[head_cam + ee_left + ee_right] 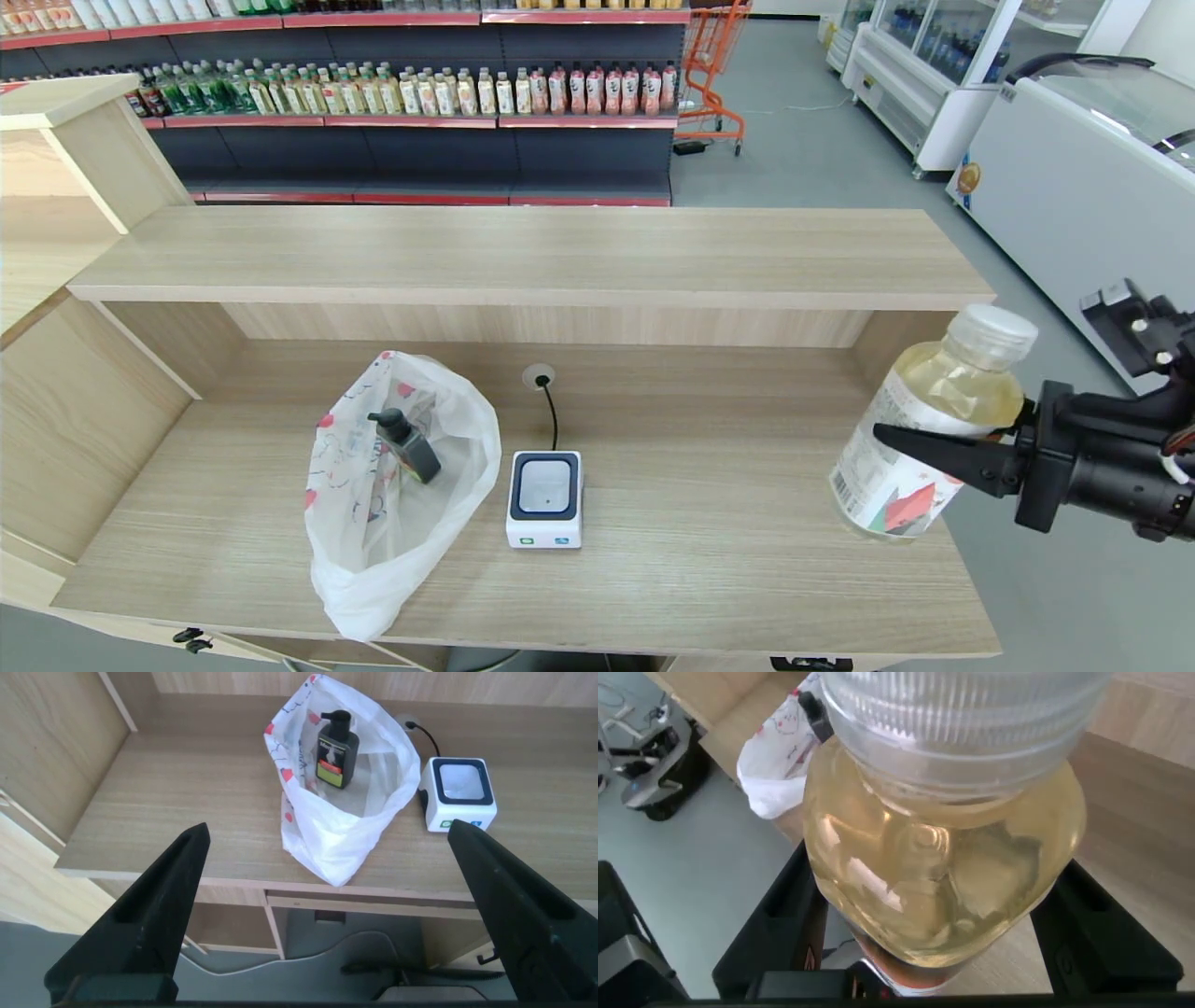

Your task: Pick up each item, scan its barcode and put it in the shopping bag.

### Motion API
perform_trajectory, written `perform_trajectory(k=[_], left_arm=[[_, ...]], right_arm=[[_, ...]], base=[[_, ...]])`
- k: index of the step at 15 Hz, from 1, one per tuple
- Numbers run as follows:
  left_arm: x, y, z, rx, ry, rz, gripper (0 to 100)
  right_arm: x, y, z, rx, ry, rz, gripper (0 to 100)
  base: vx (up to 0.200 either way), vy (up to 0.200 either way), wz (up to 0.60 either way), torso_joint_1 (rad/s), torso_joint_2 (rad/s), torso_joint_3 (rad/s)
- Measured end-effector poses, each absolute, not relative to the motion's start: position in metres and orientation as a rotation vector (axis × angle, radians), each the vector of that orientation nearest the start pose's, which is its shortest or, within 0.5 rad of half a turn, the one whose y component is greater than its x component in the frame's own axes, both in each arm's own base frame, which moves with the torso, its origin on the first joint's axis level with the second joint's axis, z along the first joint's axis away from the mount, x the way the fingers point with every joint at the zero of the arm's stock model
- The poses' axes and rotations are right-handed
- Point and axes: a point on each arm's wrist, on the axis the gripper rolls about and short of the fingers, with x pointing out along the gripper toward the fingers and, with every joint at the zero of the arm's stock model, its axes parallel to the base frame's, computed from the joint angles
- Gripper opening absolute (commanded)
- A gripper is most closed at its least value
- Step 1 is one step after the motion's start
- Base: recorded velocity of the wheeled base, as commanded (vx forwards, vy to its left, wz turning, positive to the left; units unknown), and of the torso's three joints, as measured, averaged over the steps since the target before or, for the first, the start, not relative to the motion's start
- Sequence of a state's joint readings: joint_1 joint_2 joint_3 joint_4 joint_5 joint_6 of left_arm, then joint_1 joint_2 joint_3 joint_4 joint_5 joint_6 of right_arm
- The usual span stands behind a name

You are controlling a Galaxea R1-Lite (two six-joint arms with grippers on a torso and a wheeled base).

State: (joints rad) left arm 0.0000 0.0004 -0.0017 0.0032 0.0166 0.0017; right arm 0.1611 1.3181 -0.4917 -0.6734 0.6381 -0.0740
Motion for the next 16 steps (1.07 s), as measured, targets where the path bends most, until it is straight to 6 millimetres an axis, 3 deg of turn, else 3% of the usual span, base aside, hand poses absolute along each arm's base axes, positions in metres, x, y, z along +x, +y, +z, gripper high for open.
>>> perform_trajectory(k=[3,7,11,16], left_arm=[[-0.023,0.0,0.076,0.001,0.001,0.017,100],[-0.023,0.0,0.076,0.001,0.002,0.017,100],[-0.023,0.0,0.076,0.002,0.002,0.017,100],[-0.023,0.0,0.076,0.002,0.002,0.017,100]], right_arm=[[0.181,0.035,0.205,0.024,0.112,0.726,0],[0.163,0.033,0.184,0.047,0.182,0.627,0],[0.163,0.034,0.172,0.151,0.351,0.431,0],[0.168,0.046,0.196,0.336,0.578,0.345,0]], base=[[0.0,0.0,0.0,0.0,0.0,0.0],[0.0,0.0,0.0,0.0,0.0,0.0],[0.0,0.0,0.0,0.0,0.0,0.0],[0.0,0.0,0.0,0.0,0.0,0.0]])
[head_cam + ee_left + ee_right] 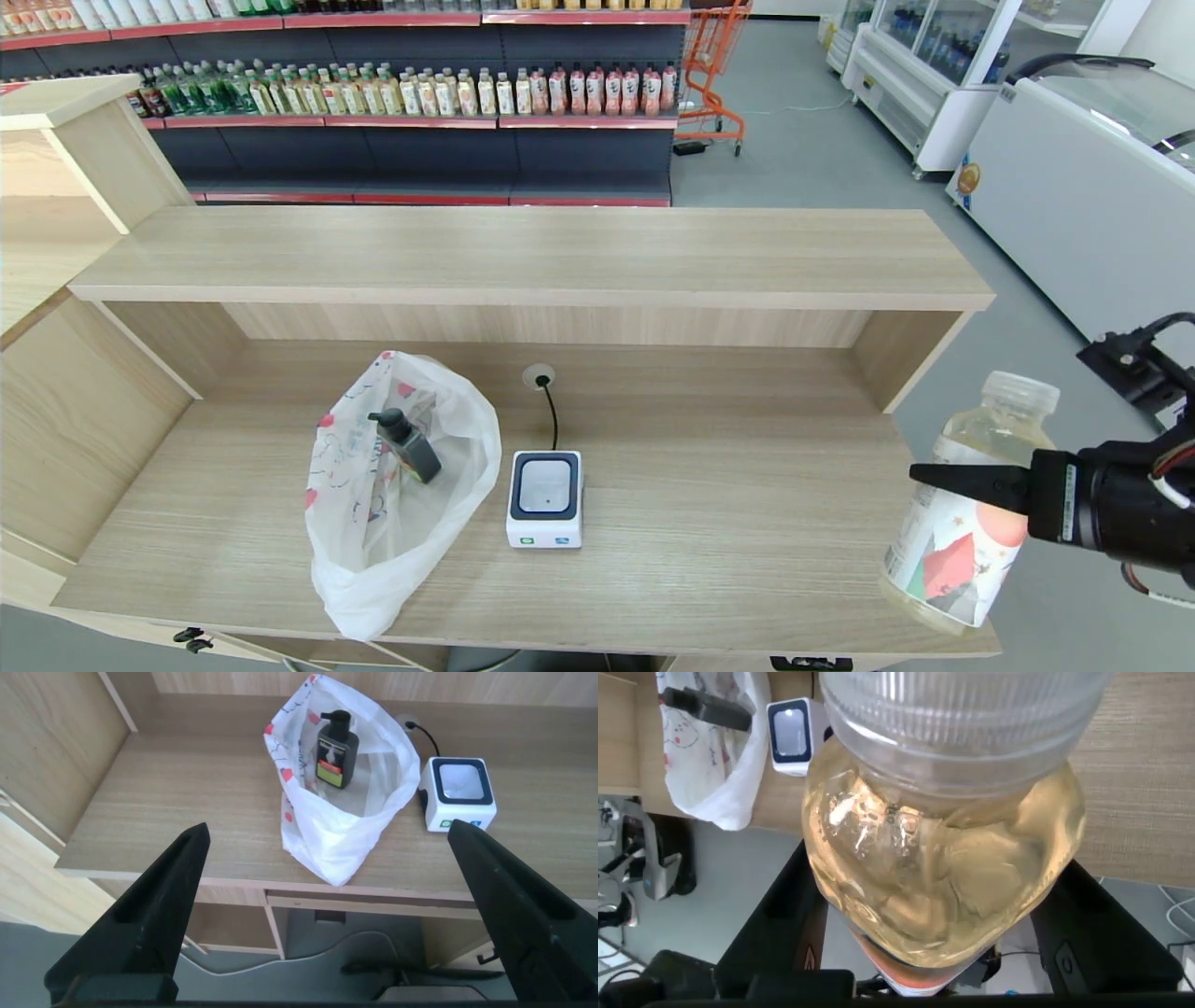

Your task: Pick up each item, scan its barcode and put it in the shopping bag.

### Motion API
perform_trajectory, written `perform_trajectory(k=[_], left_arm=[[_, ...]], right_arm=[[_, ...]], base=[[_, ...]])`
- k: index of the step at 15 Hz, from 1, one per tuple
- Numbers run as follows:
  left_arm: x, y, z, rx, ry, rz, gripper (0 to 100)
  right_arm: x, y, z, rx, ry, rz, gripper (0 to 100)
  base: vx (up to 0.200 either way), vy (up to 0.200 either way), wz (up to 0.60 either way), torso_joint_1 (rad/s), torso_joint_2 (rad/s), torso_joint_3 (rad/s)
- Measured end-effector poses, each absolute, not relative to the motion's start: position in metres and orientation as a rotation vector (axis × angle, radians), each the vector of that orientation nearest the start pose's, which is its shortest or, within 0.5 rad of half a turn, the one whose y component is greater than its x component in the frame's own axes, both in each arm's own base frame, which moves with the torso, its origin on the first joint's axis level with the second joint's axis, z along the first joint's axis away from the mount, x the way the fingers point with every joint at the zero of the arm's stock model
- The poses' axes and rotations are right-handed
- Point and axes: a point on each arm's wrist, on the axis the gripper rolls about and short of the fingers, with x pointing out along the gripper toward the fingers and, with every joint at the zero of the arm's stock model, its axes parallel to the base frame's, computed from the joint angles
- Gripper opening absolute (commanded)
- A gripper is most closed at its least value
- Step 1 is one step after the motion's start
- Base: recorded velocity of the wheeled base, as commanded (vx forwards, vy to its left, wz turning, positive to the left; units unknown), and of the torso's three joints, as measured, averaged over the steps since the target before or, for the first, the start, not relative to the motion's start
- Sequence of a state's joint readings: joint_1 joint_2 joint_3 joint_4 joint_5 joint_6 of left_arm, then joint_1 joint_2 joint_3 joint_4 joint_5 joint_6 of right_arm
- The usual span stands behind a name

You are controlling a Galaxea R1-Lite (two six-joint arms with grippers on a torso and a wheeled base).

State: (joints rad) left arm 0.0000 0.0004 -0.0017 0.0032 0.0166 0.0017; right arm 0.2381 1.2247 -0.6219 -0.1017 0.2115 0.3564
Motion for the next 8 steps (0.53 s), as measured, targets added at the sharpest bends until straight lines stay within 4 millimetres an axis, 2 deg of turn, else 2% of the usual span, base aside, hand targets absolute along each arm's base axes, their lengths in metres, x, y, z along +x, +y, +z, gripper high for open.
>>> perform_trajectory(k=[2,5,8], left_arm=[[-0.0229,0.0004,0.0757,0.004,0.002,0.017,100],[-0.0229,0.0004,0.0756,0.0,0.002,0.017,100],[-0.0229,0.0004,0.0756,-0.002,0.002,0.017,100]], right_arm=[[0.173,0.0482,0.2028,0.346,0.571,0.347,0],[0.1781,0.0494,0.2013,0.334,0.58,0.32,0],[0.1796,0.0513,0.1976,0.321,0.6,0.309,0]], base=[[0.0,0.0,0.0,0.0,0.0,0.0],[0.0,0.0,0.0,0.0,0.0,0.0],[0.0,0.2,0.0,-0.001,0.0,0.001]])
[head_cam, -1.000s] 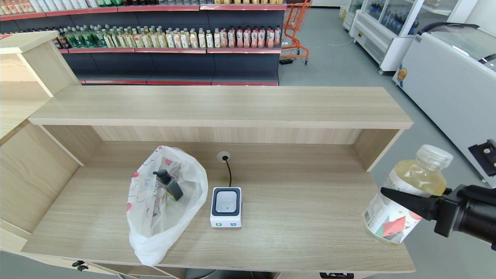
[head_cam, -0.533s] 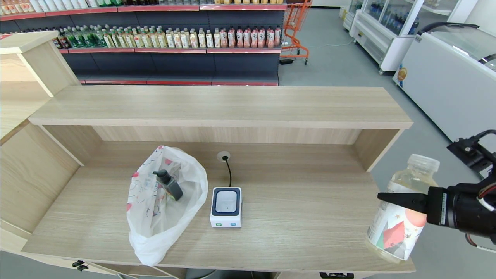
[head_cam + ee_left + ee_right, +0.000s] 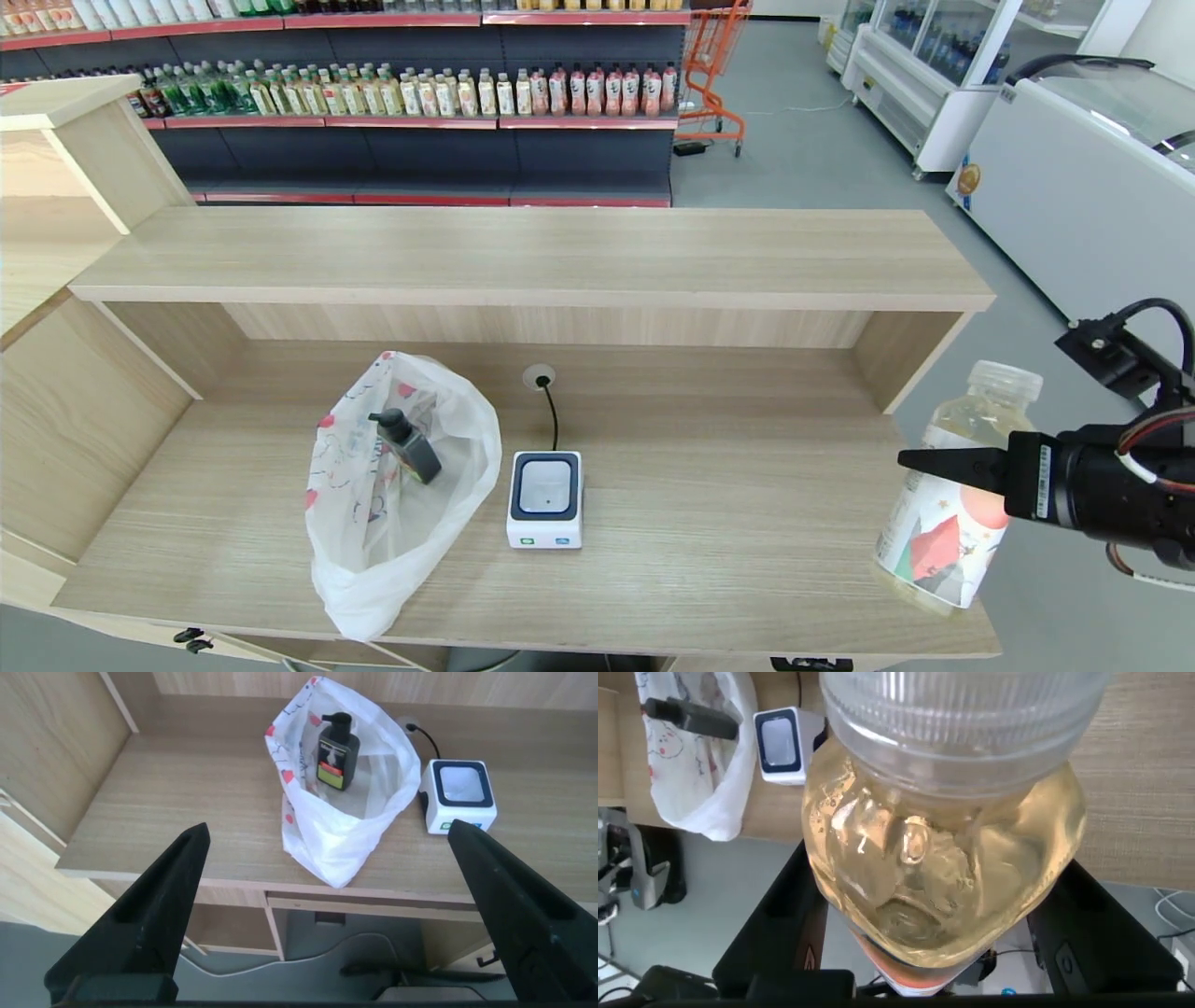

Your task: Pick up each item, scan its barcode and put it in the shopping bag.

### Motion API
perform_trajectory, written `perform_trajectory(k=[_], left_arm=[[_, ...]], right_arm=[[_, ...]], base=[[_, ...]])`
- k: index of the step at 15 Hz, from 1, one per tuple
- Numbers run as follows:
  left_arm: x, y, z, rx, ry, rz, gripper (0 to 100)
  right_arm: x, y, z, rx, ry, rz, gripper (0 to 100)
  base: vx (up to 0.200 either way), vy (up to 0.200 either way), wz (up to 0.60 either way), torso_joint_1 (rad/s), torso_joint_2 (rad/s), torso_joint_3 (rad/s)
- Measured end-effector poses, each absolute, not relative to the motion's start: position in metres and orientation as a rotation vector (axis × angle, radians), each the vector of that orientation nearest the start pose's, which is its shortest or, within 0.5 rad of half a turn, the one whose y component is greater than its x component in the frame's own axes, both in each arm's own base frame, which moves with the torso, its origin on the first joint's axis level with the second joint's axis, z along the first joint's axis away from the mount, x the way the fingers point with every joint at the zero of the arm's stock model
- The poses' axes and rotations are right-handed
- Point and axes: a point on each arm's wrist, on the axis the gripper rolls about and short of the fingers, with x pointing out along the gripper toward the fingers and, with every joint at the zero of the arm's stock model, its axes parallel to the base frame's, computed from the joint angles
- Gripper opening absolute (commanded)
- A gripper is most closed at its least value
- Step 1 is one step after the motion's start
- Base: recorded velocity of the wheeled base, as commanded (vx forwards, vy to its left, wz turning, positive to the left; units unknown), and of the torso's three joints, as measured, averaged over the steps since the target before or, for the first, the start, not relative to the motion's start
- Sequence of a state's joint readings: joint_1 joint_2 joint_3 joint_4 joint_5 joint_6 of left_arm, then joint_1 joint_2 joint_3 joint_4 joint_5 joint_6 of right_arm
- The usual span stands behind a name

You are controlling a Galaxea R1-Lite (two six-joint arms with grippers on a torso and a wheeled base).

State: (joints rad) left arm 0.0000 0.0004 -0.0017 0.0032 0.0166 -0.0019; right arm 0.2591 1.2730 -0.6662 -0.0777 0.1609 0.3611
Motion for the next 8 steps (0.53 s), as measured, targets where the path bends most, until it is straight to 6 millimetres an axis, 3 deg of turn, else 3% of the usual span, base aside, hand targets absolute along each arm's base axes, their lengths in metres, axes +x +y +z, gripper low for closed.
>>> perform_trajectory(k=[8], left_arm=[[-0.0229,0.0004,0.0757,0.0,0.001,0.017,100]], right_arm=[[0.1775,0.0509,0.1937,0.255,0.637,0.291,0]], base=[[0.0,0.2,0.0,-0.001,0.0,0.003]])
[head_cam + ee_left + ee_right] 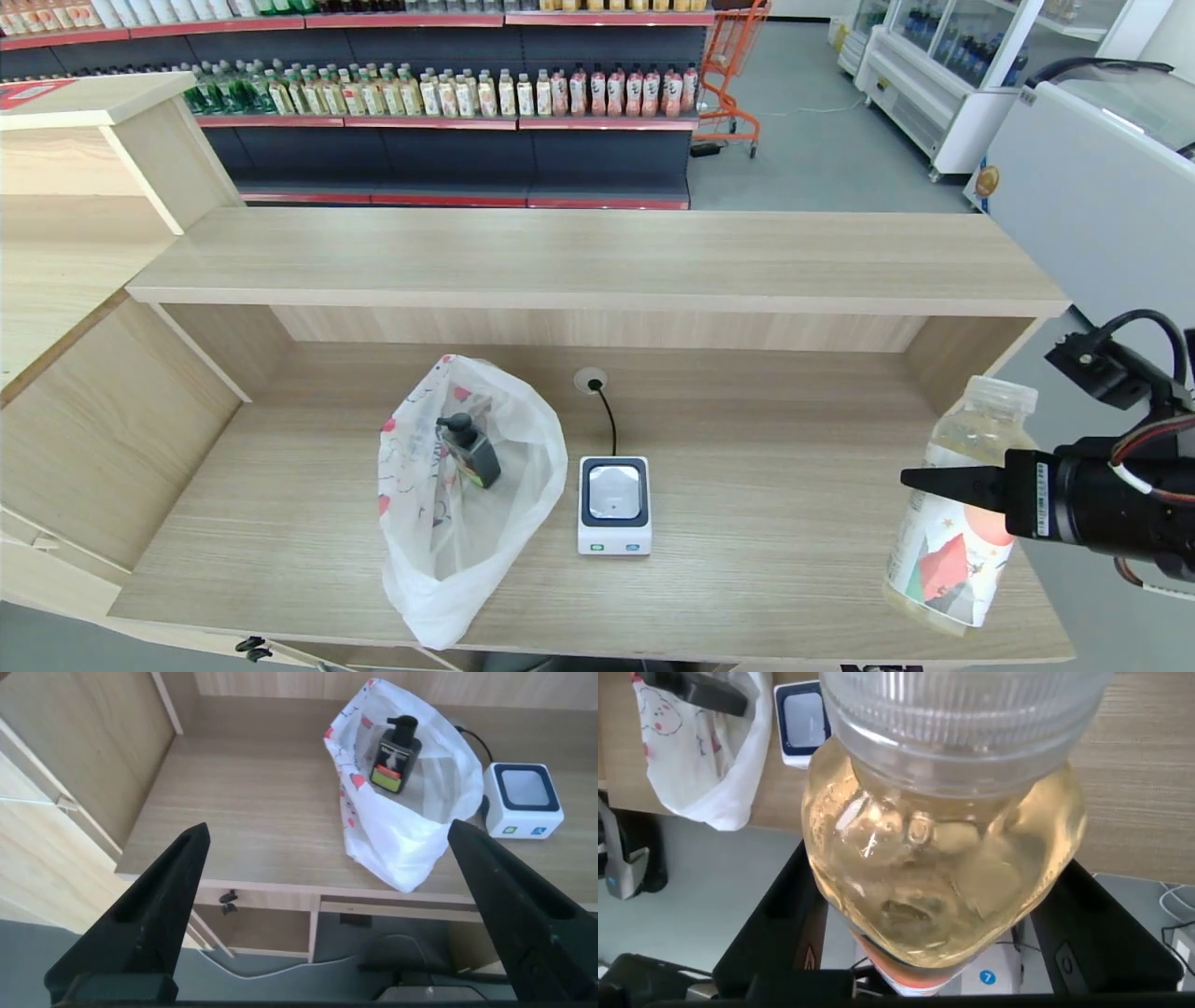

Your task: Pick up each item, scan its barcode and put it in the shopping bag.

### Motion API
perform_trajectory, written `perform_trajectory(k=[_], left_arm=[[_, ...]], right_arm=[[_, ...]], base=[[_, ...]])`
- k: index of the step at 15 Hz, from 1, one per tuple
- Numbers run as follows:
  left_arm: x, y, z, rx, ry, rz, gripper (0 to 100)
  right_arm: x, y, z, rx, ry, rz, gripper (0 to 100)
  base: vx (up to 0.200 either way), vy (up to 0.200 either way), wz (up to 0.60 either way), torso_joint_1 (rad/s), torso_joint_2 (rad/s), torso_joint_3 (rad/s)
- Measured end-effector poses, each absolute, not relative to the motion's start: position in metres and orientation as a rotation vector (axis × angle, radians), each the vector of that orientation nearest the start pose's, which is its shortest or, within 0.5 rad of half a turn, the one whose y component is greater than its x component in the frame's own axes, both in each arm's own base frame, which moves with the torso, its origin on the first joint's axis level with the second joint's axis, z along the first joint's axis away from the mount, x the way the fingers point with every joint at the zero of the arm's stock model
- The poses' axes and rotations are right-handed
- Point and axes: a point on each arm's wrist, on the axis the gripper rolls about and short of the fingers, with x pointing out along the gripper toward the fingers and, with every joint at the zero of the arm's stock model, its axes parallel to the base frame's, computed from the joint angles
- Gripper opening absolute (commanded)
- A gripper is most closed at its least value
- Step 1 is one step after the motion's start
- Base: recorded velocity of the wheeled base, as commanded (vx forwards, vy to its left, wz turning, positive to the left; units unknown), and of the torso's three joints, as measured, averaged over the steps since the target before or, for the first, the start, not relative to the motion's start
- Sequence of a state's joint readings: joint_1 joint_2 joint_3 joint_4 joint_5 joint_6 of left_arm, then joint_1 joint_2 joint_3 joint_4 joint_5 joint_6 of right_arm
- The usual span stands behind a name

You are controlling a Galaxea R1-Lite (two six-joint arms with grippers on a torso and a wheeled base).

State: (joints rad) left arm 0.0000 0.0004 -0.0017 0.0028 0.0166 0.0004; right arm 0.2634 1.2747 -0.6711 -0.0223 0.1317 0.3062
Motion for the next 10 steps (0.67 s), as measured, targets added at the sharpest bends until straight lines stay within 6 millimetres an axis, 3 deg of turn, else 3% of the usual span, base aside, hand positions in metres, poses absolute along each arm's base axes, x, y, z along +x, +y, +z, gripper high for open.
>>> perform_trajectory(k=[4,7,10], left_arm=[[-0.023,0.0,0.076,0.001,0.002,0.017,100],[-0.023,0.0,0.076,0.002,0.002,0.016,100],[-0.023,0.0,0.076,0.002,0.002,0.016,100]], right_arm=[[0.195,0.055,0.187,0.145,0.653,0.209,0],[0.225,0.075,0.191,0.088,0.644,0.175,0],[0.248,0.098,0.186,0.001,0.662,0.147,0]], base=[[0.0,0.2,0.0,0.002,0.0,0.004],[0.0,0.2,0.0,0.001,0.0,0.002],[0.0,0.0,0.0,0.0,0.0,0.0]])
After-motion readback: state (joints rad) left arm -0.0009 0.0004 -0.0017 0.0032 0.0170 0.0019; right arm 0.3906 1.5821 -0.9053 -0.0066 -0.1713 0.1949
